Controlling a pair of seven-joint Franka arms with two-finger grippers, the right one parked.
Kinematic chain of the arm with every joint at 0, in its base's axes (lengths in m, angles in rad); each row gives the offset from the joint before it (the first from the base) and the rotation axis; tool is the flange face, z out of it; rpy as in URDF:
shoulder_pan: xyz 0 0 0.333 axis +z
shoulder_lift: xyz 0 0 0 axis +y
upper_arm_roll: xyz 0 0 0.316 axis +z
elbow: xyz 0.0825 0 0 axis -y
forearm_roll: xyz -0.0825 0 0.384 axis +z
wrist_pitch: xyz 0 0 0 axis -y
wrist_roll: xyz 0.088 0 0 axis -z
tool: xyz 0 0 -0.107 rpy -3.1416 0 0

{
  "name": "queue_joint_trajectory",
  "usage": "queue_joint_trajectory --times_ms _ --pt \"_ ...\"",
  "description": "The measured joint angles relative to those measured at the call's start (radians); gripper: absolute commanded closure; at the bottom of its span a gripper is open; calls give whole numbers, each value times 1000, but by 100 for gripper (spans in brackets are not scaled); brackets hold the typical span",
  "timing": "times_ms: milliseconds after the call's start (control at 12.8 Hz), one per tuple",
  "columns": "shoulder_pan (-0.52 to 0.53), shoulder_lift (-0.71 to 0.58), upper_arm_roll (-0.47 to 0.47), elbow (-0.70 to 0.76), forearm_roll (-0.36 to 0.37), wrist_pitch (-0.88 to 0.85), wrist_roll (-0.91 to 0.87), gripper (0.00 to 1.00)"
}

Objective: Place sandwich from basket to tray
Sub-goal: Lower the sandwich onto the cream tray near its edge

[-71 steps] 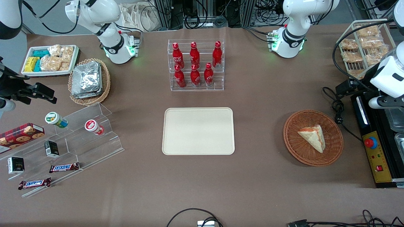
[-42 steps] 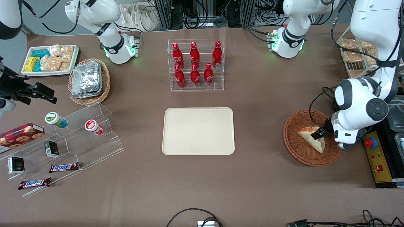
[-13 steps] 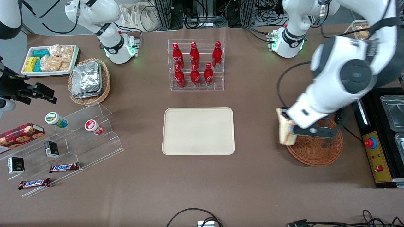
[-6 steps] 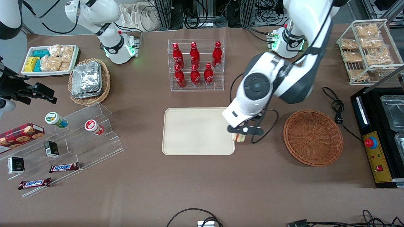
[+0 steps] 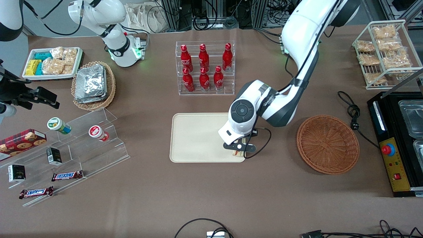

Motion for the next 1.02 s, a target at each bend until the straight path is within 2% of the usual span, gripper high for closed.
queue_joint_trajectory --times_ms 235,704,783,861,939,1017 --pt "0 55 3 -3 12 50 0 100" --pt "0 66 3 -11 12 52 -10 100" --pt "-2 67 2 -14 12 52 -17 90" --pt "-5 69 2 -16 12 54 -22 64" --pt "-8 70 2 -16 12 54 -26 8" --pt "-10 71 2 -16 12 56 -29 0"
